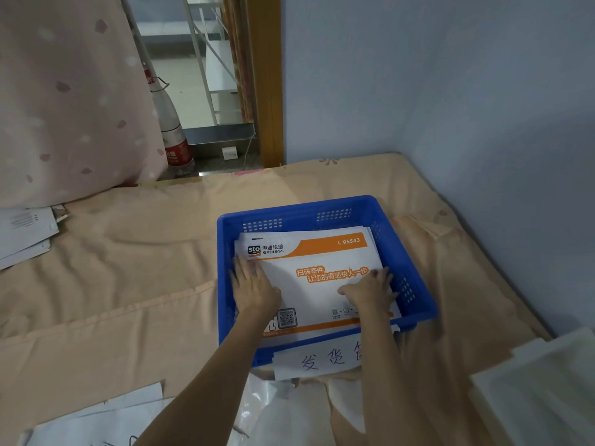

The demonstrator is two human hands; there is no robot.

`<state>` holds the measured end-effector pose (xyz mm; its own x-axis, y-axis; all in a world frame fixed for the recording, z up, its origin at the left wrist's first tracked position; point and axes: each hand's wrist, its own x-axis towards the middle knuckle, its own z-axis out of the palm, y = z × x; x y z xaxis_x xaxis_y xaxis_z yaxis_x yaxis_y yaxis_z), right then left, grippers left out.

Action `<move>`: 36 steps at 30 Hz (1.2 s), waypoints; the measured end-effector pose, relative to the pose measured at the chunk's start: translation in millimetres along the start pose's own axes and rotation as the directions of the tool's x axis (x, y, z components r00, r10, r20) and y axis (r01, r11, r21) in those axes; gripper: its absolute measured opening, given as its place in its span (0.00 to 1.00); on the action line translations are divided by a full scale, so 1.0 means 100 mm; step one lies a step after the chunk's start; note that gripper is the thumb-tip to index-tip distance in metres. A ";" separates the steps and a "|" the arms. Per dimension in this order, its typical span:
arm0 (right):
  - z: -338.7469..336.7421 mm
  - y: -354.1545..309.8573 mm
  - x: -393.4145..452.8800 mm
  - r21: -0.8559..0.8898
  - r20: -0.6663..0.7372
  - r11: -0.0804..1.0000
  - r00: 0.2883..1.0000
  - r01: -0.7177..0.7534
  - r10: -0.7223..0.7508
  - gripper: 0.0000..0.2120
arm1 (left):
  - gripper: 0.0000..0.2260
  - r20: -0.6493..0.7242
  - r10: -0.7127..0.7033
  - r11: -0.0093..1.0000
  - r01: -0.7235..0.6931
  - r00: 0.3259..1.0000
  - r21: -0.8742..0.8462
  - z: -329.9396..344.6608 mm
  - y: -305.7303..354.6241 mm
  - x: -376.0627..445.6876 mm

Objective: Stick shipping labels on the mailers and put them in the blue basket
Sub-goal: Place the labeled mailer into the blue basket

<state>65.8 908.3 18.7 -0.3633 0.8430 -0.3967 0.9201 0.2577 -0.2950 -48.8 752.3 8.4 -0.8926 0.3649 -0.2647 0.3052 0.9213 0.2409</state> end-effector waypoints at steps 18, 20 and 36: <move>-0.41 -0.53 -1.70 0.671 -0.105 0.682 0.948 0.290 -0.300 0.12 | 0.04 -0.332 -0.134 0.735 -0.131 0.934 -0.665 -1.01 -0.63 -1.10; -0.32 -0.56 -1.91 0.689 -0.082 0.667 0.944 0.284 -0.318 0.10 | 0.04 -0.350 -0.165 0.710 -0.135 0.922 -0.691 -1.06 -0.84 -1.25; 0.71 -1.02 -3.26 0.758 0.156 0.631 0.893 0.166 -0.421 0.05 | 0.06 -0.252 -0.363 0.586 0.010 0.897 -0.810 -1.06 -2.48 -2.02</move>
<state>80.2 573.6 116.4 -0.7351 0.5711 -0.3654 0.4095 -0.0555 -0.9106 21.2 436.1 100.9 -0.9951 -0.0412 -0.0894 -0.0984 0.4352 0.8950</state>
